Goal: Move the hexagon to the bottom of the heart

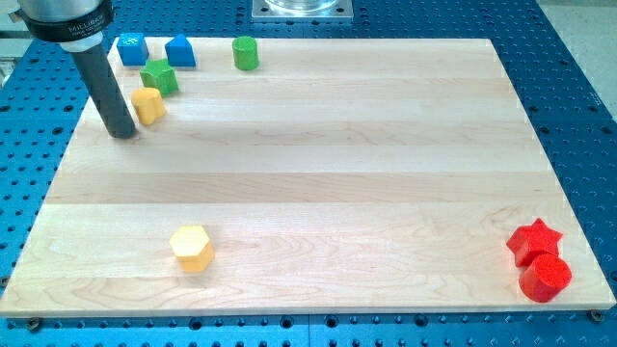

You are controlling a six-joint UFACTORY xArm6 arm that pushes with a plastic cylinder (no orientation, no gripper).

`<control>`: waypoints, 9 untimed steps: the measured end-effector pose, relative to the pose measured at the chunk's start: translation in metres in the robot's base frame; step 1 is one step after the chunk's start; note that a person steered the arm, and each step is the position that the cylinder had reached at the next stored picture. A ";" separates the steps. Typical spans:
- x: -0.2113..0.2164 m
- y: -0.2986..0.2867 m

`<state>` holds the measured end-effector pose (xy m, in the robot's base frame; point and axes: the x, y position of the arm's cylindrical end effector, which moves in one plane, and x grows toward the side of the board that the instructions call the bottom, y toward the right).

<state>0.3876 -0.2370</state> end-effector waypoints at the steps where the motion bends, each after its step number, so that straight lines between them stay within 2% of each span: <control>1: 0.001 0.000; 2: 0.001 -0.004; 5: 0.010 0.031; 6: 0.035 0.100; 7: 0.085 0.193; 8: 0.158 0.217; 9: 0.200 0.174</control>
<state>0.5877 -0.0634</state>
